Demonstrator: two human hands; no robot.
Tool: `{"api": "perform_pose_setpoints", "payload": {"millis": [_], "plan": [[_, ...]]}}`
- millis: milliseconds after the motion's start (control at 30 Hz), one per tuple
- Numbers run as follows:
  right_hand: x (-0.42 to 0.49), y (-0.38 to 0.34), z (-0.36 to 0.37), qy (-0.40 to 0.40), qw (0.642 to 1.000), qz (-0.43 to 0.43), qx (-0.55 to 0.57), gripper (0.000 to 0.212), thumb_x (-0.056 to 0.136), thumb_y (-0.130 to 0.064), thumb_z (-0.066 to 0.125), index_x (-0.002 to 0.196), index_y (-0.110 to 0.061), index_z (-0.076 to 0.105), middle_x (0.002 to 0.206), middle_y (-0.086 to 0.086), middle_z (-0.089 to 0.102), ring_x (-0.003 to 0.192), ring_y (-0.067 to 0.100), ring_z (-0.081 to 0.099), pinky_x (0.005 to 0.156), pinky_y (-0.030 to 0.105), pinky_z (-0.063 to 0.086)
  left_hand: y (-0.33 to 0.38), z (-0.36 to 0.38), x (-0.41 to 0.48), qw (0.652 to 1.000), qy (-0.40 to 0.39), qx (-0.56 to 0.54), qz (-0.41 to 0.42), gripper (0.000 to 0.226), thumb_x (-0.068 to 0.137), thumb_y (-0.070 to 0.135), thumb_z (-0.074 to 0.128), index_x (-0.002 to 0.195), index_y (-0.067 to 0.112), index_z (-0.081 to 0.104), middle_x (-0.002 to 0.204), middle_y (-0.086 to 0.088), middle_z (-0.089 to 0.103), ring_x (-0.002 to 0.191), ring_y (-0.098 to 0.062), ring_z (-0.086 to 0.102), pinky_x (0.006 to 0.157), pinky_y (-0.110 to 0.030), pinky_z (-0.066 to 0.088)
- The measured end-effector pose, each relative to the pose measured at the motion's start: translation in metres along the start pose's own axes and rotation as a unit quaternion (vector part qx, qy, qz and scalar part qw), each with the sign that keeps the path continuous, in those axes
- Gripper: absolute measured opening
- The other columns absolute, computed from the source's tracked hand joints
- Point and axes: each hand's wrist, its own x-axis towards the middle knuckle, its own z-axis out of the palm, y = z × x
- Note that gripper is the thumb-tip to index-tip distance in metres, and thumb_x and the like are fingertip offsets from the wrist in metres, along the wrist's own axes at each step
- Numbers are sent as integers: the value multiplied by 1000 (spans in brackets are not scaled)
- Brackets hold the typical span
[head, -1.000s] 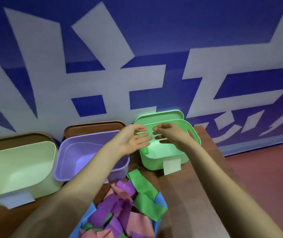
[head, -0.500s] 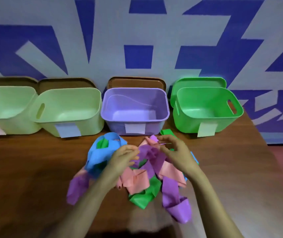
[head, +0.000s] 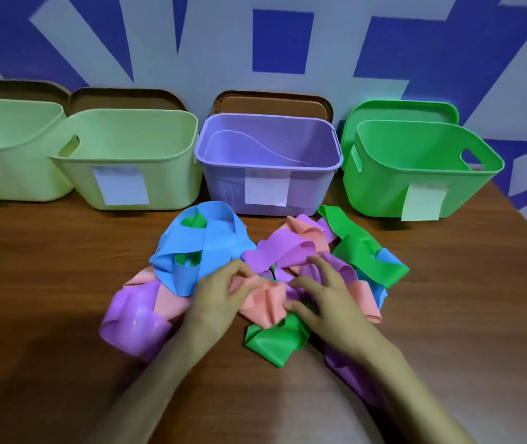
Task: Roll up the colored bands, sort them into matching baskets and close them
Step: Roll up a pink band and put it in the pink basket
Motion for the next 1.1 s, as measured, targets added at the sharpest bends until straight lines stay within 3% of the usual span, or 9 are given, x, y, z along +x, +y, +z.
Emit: {"api": "perform_pose_setpoints", "payload": {"millis": [133, 300, 400, 467, 633, 767, 867, 1000, 1100], "plan": [[9, 6, 2, 50, 997, -49, -39, 18, 89, -24, 63, 100, -12, 68, 134, 12, 48, 125, 32, 45, 103, 36, 36, 12, -12, 2, 999, 4, -13, 45, 10, 82, 24, 71, 78, 18, 65, 80, 14, 65, 74, 2, 56, 69, -10, 40], [11, -6, -16, 17, 993, -61, -95, 48, 86, -4, 52, 133, -12, 50, 143, 9, 44, 134, 27, 37, 113, 30, 23, 43, -27, 4, 990, 41, -115, 75, 16, 84, 18, 70, 74, 28, 64, 65, 21, 62, 55, 4, 51, 60, -14, 43], [-4, -38, -40, 52, 987, -80, 126, 55, 84, 4, 55, 136, -11, 45, 138, 5, 51, 130, 16, 45, 111, 33, 33, 73, -35, -5, 985, 24, -138, 98, 10, 84, 16, 70, 76, 21, 66, 64, 12, 60, 46, 0, 48, 50, -13, 41], [-19, -63, -54, 23, 945, -107, 308, 49, 86, -1, 64, 131, -11, 49, 126, 3, 61, 117, 12, 57, 101, 29, 46, 93, -41, -13, 977, 9, -186, 101, 4, 85, 12, 68, 82, 13, 66, 65, 6, 59, 46, 0, 49, 46, -14, 42], [-35, -94, -69, 97, 950, -120, 272, 11, 92, -14, 60, 82, -18, 59, 78, 1, 59, 75, 12, 53, 71, 33, 44, 118, -68, -26, 977, -4, -168, 133, 12, 83, 4, 69, 84, 15, 66, 69, 10, 63, 56, 0, 54, 50, -14, 45], [-48, -107, -102, 118, 889, -71, 438, 21, 95, -5, 46, 85, -14, 62, 72, 1, 60, 57, 6, 55, 63, 24, 46, 104, -93, -35, 989, 14, -36, 141, 33, 76, -12, 63, 86, 20, 60, 81, 8, 62, 67, -1, 56, 60, -11, 47], [-52, -111, -119, 90, 855, -32, 510, 22, 90, -6, 43, 89, -10, 64, 69, 2, 62, 50, 8, 53, 54, 23, 47, 94, -98, -41, 991, -3, -32, 130, 25, 74, -6, 67, 75, 19, 64, 75, 1, 66, 74, -11, 61, 73, -25, 50], [-47, -103, -132, 106, 855, 4, 508, 16, 85, -12, 48, 86, -10, 64, 60, 0, 51, 47, 11, 42, 57, 26, 39, 100, -102, -41, 965, -46, -253, 49, 16, 85, -8, 56, 90, 4, 65, 74, -10, 68, 62, -19, 68, 59, -25, 56], [-46, -97, -142, 120, 855, -10, 505, 19, 89, -11, 47, 89, -9, 66, 60, -1, 48, 43, 7, 41, 43, 19, 38, 107, -110, -34, 936, -107, -335, 6, 8, 88, 2, 59, 96, 1, 61, 71, -6, 68, 57, -14, 64, 59, -26, 57]]}}
